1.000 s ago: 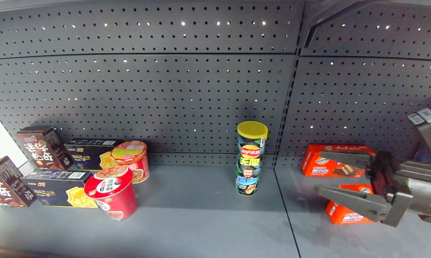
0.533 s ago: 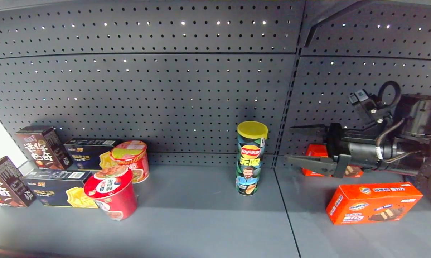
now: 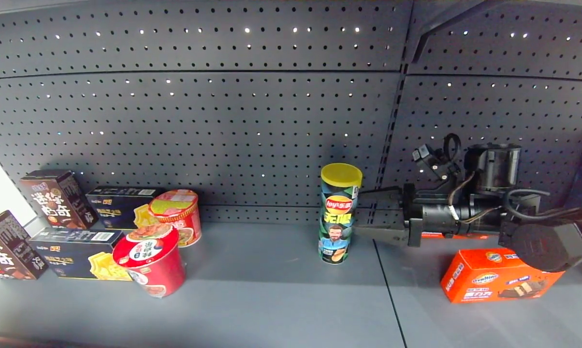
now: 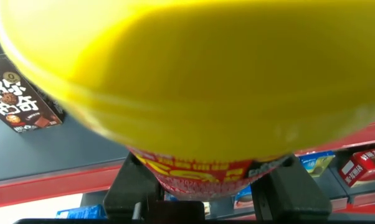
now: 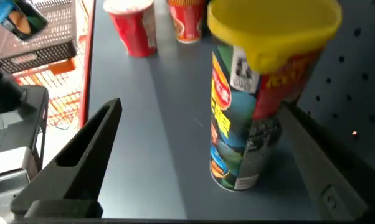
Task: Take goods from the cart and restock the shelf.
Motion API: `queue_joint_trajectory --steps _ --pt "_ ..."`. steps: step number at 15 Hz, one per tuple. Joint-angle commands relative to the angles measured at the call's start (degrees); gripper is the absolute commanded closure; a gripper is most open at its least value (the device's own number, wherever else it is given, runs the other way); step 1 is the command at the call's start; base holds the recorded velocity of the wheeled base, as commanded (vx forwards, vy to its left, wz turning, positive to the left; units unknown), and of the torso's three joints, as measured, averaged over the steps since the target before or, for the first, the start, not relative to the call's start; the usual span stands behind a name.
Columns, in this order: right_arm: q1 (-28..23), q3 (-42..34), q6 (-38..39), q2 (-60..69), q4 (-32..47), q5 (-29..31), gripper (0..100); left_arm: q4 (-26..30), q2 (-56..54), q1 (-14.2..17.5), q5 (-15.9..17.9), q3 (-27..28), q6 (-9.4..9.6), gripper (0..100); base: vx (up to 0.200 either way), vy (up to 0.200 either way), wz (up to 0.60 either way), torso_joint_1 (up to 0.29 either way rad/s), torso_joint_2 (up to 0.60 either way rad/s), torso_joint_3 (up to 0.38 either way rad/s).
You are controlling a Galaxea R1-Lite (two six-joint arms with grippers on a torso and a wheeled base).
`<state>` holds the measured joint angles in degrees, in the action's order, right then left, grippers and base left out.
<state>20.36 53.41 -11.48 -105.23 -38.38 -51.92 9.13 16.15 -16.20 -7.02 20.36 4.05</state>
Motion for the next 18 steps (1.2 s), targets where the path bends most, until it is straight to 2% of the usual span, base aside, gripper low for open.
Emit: queue_joint_trajectory --steps 1,18 --pt "-0.4 1.0 -0.7 -3.0 0.0 0.0 0 0.0 0.1 -0.3 0.0 -0.1 0.0 100 0.0 0.0 0.0 0.0 0.0 0.0" --pt "0.6 9.2 -1.8 -16.6 0.1 0.2 0 0.2 0.0 -0.2 0.0 -1.0 0.0 100 0.0 0.0 0.0 0.0 0.0 0.0"
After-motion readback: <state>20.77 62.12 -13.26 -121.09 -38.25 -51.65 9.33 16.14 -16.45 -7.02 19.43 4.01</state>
